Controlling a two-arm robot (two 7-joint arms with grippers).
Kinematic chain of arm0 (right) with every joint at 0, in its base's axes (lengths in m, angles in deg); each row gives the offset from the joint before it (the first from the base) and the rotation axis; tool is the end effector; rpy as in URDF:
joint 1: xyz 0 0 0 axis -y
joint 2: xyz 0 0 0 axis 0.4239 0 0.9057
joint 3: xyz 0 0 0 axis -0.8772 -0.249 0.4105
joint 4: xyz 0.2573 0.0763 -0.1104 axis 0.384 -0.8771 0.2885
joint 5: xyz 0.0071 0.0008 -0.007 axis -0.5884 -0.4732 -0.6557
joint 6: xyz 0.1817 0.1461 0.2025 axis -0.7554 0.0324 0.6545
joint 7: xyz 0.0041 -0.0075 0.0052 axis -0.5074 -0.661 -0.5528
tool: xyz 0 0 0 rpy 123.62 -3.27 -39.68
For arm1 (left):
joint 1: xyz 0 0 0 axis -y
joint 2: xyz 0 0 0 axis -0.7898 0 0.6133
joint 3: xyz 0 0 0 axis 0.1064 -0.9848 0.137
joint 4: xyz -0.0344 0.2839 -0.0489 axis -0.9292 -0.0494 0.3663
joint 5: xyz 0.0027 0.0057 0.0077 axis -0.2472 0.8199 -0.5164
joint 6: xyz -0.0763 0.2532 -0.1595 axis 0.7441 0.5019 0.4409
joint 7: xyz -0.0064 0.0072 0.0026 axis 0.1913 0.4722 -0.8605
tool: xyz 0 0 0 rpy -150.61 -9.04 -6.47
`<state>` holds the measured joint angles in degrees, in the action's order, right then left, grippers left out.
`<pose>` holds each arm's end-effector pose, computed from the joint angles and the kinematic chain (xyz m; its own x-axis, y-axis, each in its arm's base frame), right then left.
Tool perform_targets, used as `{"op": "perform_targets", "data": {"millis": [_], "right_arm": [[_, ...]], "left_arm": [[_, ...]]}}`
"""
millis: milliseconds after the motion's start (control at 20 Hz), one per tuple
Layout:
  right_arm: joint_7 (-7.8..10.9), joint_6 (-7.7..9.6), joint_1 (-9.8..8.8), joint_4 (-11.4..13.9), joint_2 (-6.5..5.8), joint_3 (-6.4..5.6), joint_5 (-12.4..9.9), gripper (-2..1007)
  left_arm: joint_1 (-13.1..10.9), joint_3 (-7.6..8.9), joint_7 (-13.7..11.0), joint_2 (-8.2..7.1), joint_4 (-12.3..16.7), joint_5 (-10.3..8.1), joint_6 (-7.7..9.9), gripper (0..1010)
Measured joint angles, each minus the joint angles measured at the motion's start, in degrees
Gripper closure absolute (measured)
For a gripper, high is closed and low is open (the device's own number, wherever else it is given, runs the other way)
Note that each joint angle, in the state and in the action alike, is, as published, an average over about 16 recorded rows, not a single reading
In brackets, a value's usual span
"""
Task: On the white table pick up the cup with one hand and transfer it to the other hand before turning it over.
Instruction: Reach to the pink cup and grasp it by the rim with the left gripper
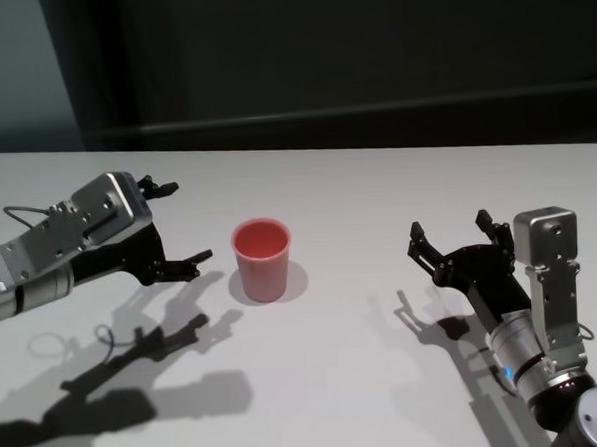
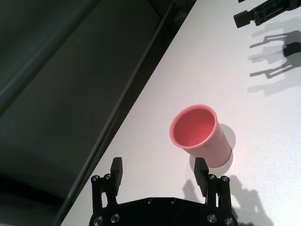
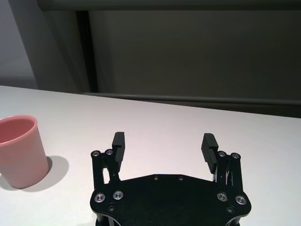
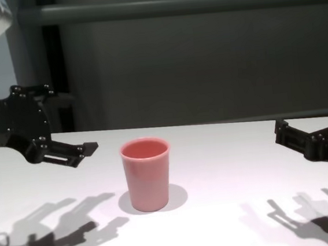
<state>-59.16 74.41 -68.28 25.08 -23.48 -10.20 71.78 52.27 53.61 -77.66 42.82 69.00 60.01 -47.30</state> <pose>0.3002 0.0394 -0.3070 0.2025 -0.9779 -0.0510 0.9793 0.2025 0.0060 0.3713 0.0786 -0.2019 0.6994 0.4218 0.5770 -0.6837 0.6301 0.3682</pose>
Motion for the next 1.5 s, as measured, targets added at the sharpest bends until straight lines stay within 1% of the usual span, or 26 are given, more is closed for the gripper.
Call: {"op": "perform_targets", "data": {"millis": [150,300,450,600,800,1100,1500], "right_arm": [[0.0,0.0,0.0,0.0,0.0,0.0,0.0,3],[0.0,0.0,0.0,0.0,0.0,0.0,0.0,3],[0.0,0.0,0.0,0.0,0.0,0.0,0.0,3],[0.0,0.0,0.0,0.0,0.0,0.0,0.0,3],[0.0,0.0,0.0,0.0,0.0,0.0,0.0,3],[0.0,0.0,0.0,0.0,0.0,0.0,0.0,3],[0.0,0.0,0.0,0.0,0.0,0.0,0.0,3]], "left_arm": [[2.92,-2.67,-3.12,-1.35,-0.32,1.26,-0.26,7],[5.88,-5.28,-6.03,-2.25,-0.83,2.54,-0.67,7],[8.65,-7.73,-8.53,-2.72,-1.51,3.83,-1.16,7],[11.34,-10.15,-10.83,-2.84,-2.41,5.21,-1.69,7],[14.59,-13.13,-13.42,-2.47,-3.82,7.0,-2.25,7],[19.02,-17.29,-16.72,-1.33,-6.16,9.66,-2.89,7],[24.28,-22.08,-20.51,0.54,-9.29,12.7,-3.69,7]]}}
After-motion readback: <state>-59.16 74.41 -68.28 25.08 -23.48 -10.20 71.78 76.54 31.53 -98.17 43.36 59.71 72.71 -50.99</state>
